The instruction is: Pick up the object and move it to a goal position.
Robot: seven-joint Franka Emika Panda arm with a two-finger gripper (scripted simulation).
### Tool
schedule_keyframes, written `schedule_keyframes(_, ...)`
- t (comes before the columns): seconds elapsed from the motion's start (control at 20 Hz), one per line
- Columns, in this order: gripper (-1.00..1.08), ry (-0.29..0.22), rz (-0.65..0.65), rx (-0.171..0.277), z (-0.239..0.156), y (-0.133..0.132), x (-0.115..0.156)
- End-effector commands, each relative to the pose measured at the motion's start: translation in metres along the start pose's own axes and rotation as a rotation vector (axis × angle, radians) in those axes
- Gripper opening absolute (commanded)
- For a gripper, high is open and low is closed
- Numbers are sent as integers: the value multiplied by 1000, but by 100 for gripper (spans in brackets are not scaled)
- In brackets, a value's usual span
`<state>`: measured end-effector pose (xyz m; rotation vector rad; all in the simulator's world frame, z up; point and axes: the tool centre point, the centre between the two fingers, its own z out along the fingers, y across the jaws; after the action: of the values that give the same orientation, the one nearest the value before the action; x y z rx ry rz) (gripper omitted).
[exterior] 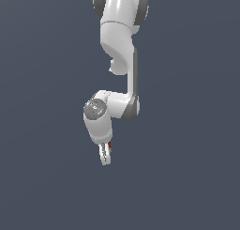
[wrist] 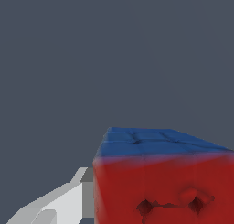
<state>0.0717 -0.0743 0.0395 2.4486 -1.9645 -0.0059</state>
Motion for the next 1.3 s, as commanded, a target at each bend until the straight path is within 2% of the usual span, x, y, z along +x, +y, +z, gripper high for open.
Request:
schedule_keyframes(0.0,-100,1,1,4,-12,-1,5)
schedule_keyframes(0.3,-100,1,1,3,-55,2,23)
schedule_keyframes(0.95,-100,2,2,3,-186,5,79)
schedule_keyframes(1.25,-100,2,1,3,-228,5,97)
